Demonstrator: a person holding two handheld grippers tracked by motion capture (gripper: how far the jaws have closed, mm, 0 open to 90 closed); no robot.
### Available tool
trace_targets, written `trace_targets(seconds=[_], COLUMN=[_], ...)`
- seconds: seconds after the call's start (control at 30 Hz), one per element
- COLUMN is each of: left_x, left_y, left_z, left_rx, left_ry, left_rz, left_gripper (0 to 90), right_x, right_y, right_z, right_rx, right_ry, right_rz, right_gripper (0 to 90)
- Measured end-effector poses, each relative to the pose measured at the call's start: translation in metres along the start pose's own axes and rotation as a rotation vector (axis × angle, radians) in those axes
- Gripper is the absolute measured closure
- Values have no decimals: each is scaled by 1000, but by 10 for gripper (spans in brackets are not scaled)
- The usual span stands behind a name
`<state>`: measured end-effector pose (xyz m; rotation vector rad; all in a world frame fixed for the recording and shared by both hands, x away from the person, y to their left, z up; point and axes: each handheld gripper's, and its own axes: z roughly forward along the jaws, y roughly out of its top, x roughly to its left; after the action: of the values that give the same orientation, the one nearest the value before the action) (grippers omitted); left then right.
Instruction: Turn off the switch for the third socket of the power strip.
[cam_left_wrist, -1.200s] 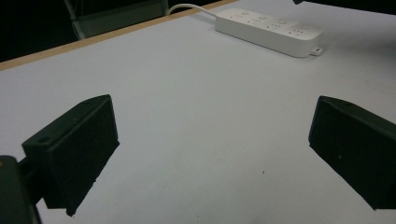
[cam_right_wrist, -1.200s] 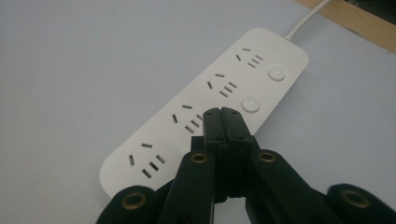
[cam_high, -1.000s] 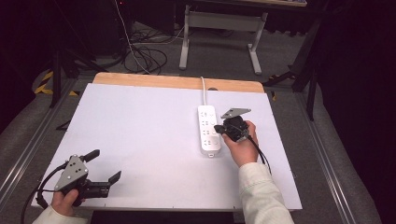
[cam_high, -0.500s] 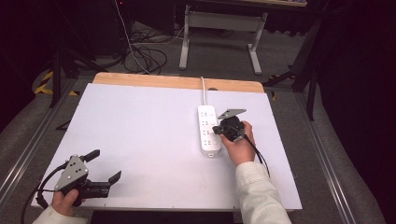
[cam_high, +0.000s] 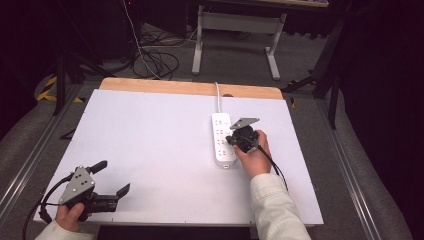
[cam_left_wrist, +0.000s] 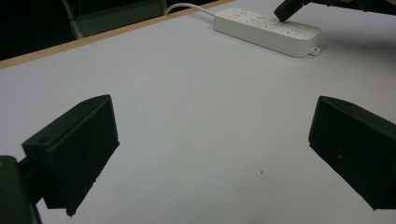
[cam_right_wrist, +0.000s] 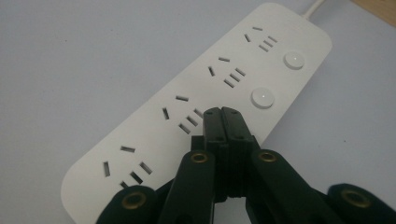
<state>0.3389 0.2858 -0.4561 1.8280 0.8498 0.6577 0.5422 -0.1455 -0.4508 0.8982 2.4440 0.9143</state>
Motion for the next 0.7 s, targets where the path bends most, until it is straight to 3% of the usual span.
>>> trace_targets(seconds=[0.7], left_x=[-1], left_y=[0], left_z=[1], left_rx=[3], left_ry=[-3], left_rz=[0], left_gripper=[18], right_x=[2], right_y=[0], right_z=[2], right_rx=[19], right_ry=[-28], right_rz=[25], right_gripper=[900])
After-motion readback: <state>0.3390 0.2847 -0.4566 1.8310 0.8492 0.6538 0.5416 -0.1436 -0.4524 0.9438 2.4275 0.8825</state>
